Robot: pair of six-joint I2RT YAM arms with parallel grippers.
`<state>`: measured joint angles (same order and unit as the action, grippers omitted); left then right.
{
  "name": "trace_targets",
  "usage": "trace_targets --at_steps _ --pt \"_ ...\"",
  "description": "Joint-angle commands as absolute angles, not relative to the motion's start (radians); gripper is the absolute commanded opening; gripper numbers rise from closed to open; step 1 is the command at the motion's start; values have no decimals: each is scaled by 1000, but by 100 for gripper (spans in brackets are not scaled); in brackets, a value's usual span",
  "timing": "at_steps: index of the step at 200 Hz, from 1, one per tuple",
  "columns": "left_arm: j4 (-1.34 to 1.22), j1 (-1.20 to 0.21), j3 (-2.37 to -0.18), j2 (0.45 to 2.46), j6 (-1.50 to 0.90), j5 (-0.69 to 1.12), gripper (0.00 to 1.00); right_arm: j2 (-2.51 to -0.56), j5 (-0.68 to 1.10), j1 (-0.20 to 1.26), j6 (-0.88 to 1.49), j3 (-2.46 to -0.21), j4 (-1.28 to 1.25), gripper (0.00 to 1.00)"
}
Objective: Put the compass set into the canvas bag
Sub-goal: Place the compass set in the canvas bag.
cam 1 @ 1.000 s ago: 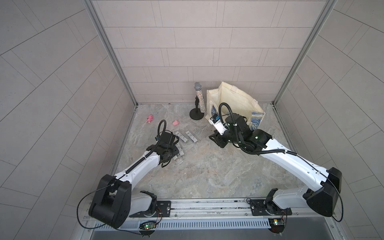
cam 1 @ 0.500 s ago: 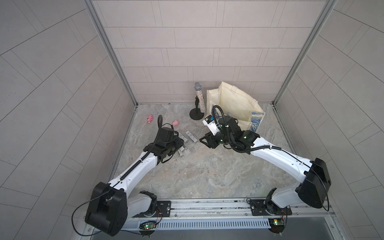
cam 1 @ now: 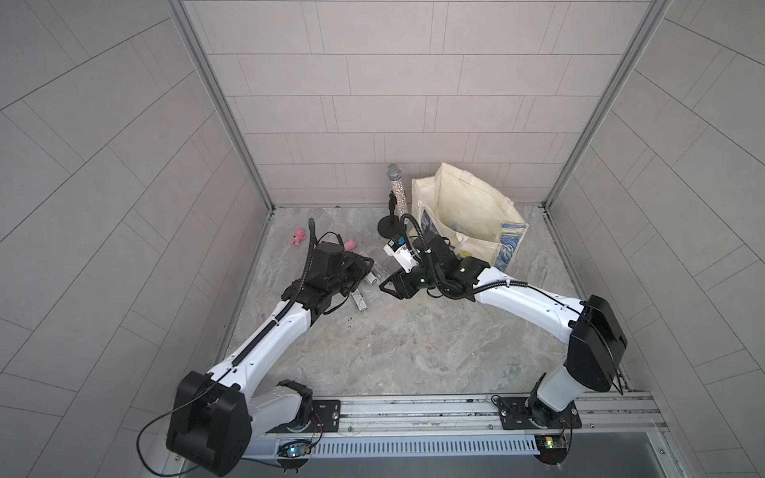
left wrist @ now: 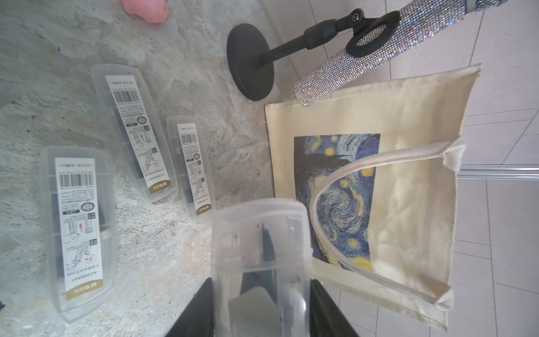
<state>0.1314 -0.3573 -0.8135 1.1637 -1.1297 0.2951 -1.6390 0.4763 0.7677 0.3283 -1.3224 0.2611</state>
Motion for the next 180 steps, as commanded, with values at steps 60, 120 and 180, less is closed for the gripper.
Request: trace_targets --at_steps 60,120,180 --pt "66 -366 -832 1133 -1143 321 24 -1701 528 775 376 -1396 223 43" --pt "49 -367 -828 1133 -1144 322 24 -1733 542 776 388 -1416 220 28" --pt "62 -364 -817 1129 -1142 287 41 -1722 535 776 379 -1425 239 11"
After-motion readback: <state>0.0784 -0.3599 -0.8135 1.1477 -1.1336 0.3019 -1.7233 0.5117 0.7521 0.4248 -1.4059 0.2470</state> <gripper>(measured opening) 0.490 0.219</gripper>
